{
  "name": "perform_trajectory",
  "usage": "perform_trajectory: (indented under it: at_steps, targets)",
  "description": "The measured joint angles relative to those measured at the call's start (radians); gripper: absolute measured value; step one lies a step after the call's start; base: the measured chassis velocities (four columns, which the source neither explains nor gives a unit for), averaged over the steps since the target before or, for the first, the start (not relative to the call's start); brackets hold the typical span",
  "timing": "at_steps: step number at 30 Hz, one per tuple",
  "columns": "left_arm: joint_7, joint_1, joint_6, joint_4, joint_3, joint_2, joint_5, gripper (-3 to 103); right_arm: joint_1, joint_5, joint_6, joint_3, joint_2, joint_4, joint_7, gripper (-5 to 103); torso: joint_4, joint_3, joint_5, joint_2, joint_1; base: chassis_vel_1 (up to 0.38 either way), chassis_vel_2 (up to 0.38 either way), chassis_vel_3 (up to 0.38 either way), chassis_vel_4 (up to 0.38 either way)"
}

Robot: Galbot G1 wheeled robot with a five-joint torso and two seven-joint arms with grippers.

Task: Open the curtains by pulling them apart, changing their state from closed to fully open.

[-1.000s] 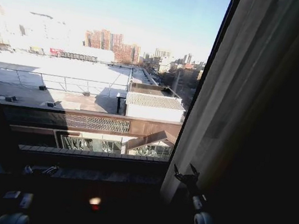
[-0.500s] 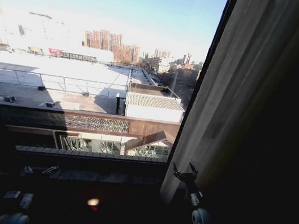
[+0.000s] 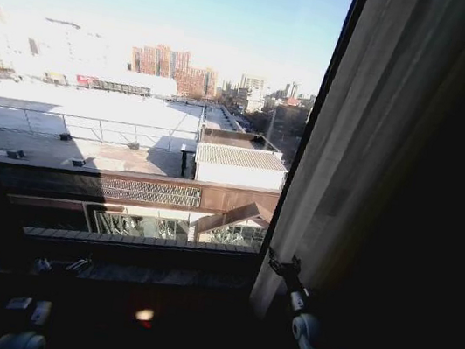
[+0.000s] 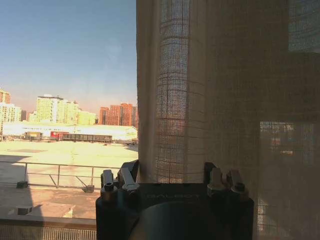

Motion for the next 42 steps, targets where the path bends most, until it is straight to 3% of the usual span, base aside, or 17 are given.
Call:
perform_trajectory:
  at_steps: [4,5,9,11,15,30,42]
  targets:
    - [0.000,0.000,0.000,0.000,0.000,0.000,0.000,100,-0.003,0.003,0.003,0.003,-0.003,0.001,-0.004,48,-0.0001,0.000,0.0001,0.000,0.000,0.000,0.000,0.000,0.000]
    - [0.000,0.000,0.000,0.000,0.000,0.000,0.000,100,-0.003,0.003,0.003,0.003,-0.003,0.001,-0.004,48,-0.0001,0.000,0.0001,0.000,0.000,0.000,0.000,0.000,0.000]
    - [0.000,0.000,0.000,0.000,0.000,0.000,0.000,100,-0.009,0.030,0.015,0.008,-0.002,0.004,-0.026,27,-0.0001,0.000,0.0000,0.000,0.000,0.000,0.000,0.000,0.000]
    - [0.000,0.000,0.000,0.000,0.000,0.000,0.000,100,-0.009,0.037,0.020,0.008,0.000,0.004,-0.028,27,0.0000,0.000,0.0001,0.000,0.000,0.000,0.000,0.000,0.000]
    - [0.000,0.000,0.000,0.000,0.000,0.000,0.000,100,-0.013,0.043,0.032,0.013,0.001,0.004,-0.041,5,0.0000,0.000,0.0002,0.000,0.000,0.000,0.000,0.000,0.000]
    - [0.000,0.000,0.000,0.000,0.000,0.000,0.000,100,-0.026,0.061,0.020,0.022,-0.005,0.005,-0.055,0,0.0000,0.000,0.0001,0.000,0.000,-0.012,-0.014,0.017,0.015]
    - [0.000,0.000,0.000,0.000,0.000,0.000,0.000,100,-0.026,0.065,0.020,0.028,-0.007,0.001,-0.068,0,-0.0001,0.000,0.0003,0.000,0.000,-0.207,-0.193,0.182,0.195]
